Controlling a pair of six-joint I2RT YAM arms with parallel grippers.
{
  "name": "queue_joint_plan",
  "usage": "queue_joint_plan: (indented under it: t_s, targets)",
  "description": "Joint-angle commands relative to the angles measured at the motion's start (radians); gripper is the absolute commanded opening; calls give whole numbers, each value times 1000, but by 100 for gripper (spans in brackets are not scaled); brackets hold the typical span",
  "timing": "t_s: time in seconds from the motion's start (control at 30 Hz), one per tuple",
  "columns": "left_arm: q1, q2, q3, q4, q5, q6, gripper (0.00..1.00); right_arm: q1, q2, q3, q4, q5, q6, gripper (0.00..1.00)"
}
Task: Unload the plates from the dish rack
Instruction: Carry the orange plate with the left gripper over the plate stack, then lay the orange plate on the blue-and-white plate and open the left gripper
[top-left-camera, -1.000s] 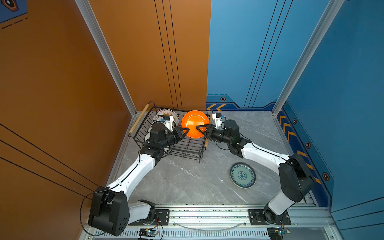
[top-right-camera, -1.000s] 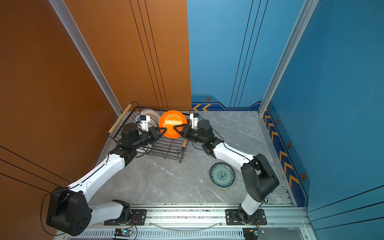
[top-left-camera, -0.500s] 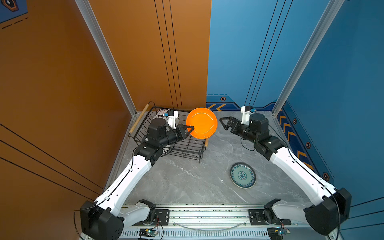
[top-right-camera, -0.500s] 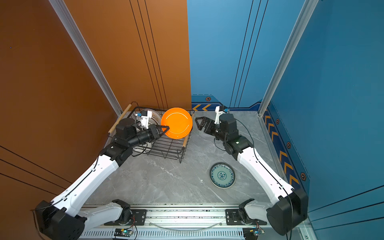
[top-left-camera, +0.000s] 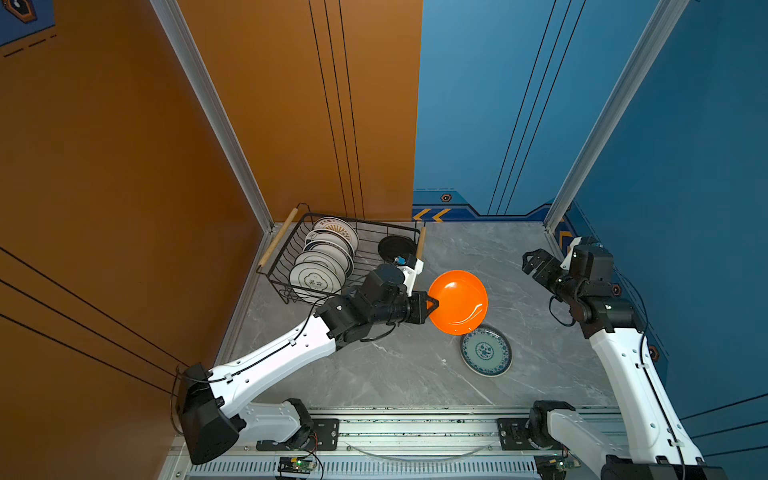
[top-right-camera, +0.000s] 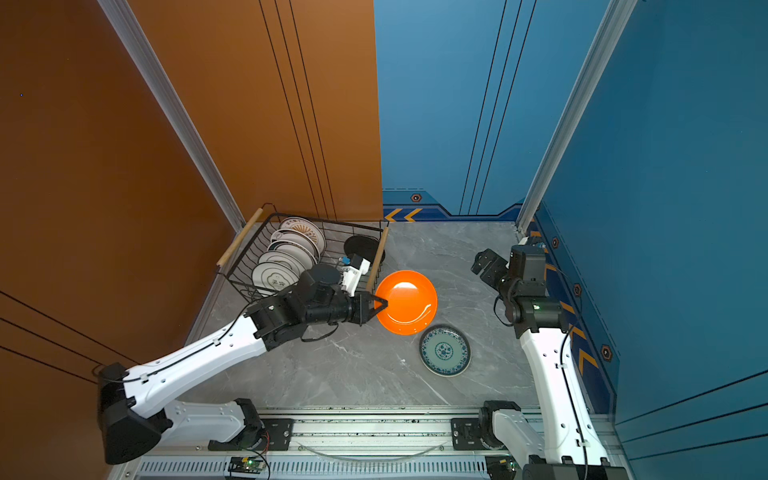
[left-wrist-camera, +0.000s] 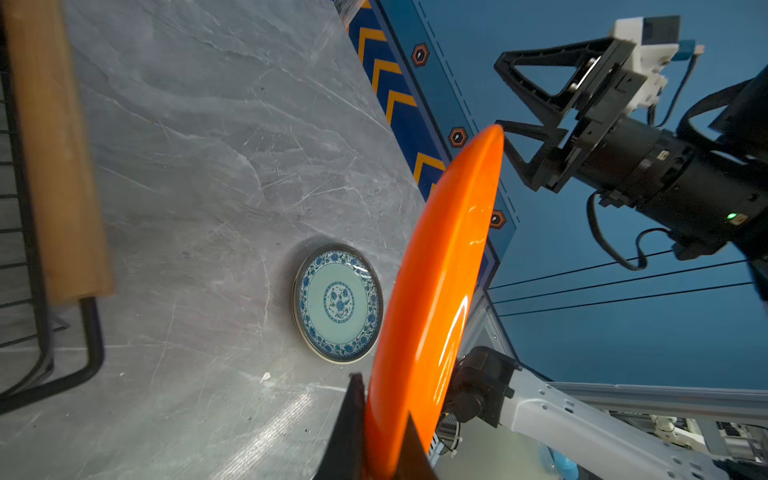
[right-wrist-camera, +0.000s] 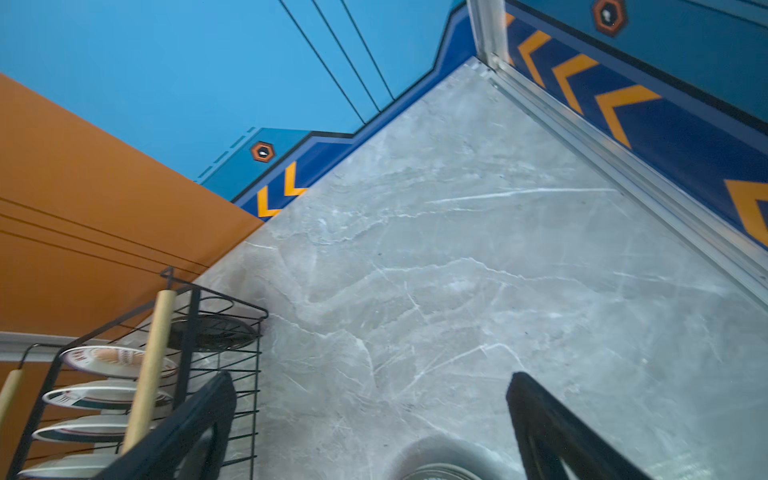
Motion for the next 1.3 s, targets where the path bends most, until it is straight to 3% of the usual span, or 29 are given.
queue_joint_plan:
  t_s: [0.0, 0.33, 0.63, 1.27]
  targets:
    - [-37, 66, 60, 13, -91, 29, 0, -26, -14, -36, -54, -45, -34, 100]
    - [-64, 318, 80, 150, -16, -8, 0, -34, -31, -104, -94, 43, -84, 100]
    - [-94, 470, 127, 163, 8, -17, 3, -47, -24, -144, -98, 58, -76, 100]
    - [-99, 583, 184, 103, 37, -15, 13, -41, -43, -186, -76, 64, -116, 100]
